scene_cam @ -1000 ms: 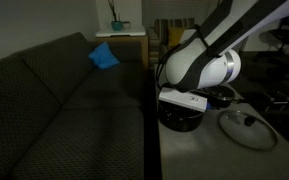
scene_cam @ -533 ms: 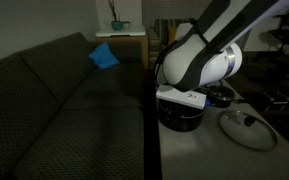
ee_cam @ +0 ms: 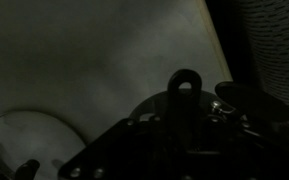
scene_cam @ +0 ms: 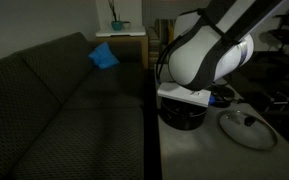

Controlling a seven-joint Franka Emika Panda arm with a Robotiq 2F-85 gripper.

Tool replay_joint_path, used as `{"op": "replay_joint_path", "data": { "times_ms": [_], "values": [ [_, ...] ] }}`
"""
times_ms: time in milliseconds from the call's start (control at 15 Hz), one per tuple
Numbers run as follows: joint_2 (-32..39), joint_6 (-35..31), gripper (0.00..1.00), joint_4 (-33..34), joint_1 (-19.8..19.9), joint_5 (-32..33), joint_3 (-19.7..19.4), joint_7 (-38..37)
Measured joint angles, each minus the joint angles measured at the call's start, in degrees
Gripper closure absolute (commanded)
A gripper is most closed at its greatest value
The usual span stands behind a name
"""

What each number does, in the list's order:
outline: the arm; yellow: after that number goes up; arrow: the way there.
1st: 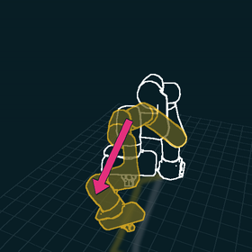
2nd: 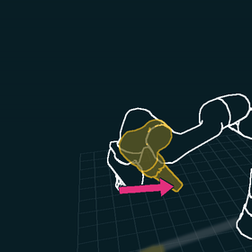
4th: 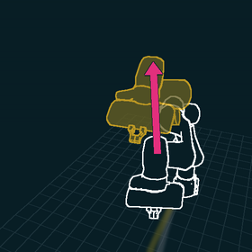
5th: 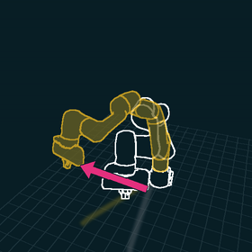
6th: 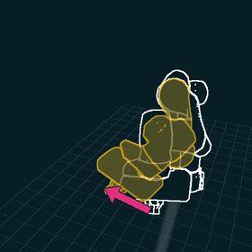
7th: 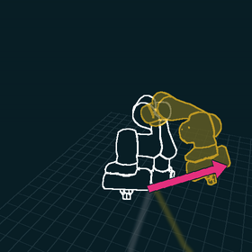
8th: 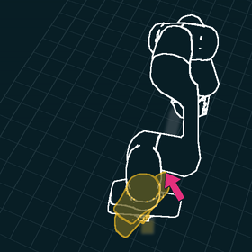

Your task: Move the dishing spoon from the pot to the table, to the pot, then to the table

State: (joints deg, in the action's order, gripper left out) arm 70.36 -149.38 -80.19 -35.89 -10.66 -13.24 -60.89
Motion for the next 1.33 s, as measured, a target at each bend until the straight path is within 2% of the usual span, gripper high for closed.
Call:
{"op": "replay_joint_path", "data": {
  "times_ms": [533,867,1067,1333],
  "values": [
    [-4.8,0.1,0.93,-5.9,0.0,9.2,-2.3,-10.3],
    [-7.2,0.1,0.93,-10.2,0.1,10.4,-1.8,-13.2],
    [-9.2,0.0,0.93,-14.2,1.6,10.3,0.5,-13.2],
    [-10.3,-0.4,0.93,-17.2,6.7,10.2,5.9,-10.5]
  ]
}}
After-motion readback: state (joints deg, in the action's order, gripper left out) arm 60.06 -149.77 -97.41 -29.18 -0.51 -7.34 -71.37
